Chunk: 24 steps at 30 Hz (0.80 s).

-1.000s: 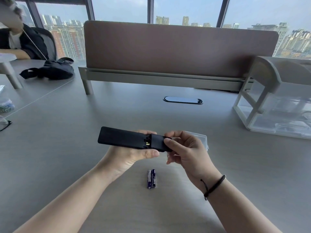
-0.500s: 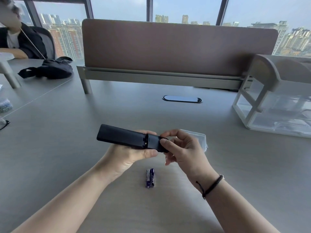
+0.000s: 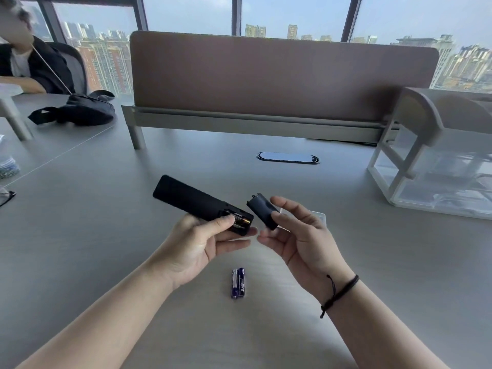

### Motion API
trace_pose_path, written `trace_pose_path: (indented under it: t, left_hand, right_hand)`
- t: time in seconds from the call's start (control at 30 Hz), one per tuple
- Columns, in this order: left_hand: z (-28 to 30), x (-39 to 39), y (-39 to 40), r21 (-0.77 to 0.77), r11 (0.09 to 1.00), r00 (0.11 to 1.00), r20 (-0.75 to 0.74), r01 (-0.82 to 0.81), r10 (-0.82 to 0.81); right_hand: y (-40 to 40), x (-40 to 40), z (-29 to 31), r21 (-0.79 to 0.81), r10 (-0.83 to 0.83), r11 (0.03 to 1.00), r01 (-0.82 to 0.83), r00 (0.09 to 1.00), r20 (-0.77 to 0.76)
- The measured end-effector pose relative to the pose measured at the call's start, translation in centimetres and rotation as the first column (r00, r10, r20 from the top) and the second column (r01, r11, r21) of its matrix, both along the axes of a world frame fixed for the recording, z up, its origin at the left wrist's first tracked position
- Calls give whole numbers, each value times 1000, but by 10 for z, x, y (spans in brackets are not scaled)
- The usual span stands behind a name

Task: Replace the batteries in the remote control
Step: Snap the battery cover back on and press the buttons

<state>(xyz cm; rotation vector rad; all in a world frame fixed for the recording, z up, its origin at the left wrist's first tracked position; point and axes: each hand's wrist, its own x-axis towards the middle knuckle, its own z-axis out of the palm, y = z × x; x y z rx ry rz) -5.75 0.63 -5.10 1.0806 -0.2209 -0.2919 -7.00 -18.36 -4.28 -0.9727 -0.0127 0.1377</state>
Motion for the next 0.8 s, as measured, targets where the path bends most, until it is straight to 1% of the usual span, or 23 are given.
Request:
trace_pose_path:
  t: [0.13,0.3,0.5,0.7,0.8]
  left_hand:
    - [-3,3,0,75,994,997,-5,-74,74]
    - [-6,4,1,161,980,993,26,-116,113]
    - [-6,4,1,132,984,991,-26,-123,128]
    - [-4,5,4,184,971,986,-40,-152,162]
    - [-4,6,2,168,973,982,-71,-160,174]
  right_hand:
    - [3,-3,-1,-48,32,998,-32,999,-10]
    - [4,-3,-3,-119,48,991,-55,997,-58]
    - [4,-4,-2,-149,78,985,-85,996,-51]
    - [4,-5,-3,-146,87,985,-95,994,-60]
    - [3,-4,-4,-156,86,983,-95,994,-60]
